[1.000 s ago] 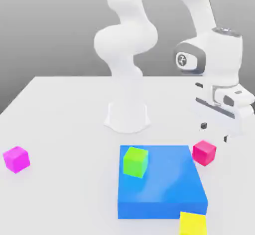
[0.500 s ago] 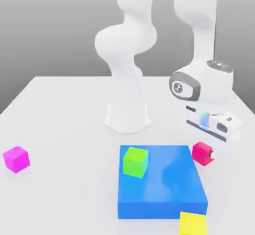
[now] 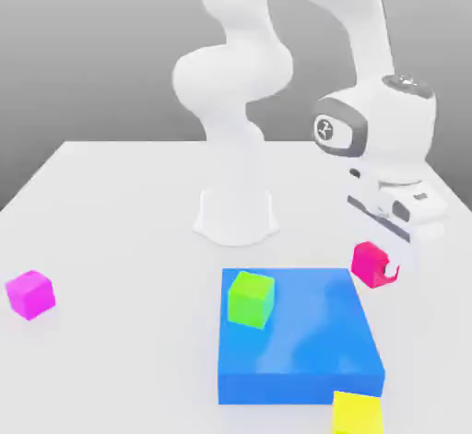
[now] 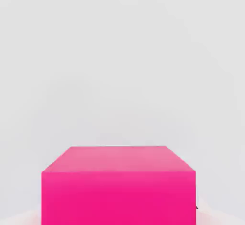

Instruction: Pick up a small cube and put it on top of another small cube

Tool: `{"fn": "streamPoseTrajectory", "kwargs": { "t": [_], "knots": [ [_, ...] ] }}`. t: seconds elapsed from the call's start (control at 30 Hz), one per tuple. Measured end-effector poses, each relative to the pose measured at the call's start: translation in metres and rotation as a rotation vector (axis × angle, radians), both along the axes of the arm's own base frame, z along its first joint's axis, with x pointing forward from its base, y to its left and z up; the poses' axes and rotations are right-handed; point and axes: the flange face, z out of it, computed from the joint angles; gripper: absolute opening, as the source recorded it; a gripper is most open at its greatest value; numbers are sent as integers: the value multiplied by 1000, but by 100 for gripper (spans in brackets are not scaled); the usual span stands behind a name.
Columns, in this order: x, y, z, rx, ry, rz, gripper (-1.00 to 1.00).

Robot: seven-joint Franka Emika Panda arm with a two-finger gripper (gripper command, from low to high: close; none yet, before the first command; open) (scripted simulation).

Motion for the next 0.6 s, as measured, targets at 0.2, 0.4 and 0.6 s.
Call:
{"fn": "streamPoseTrajectory", "kwargs": {
  "t": [0.2, 0.4, 0.6],
  "knots": [
    [41, -27, 9, 7, -53, -310, -100],
    [85, -77, 18, 10, -91, -671, -100],
    [126, -236, 26, -11, -103, -1297, -100]
  ]
}}
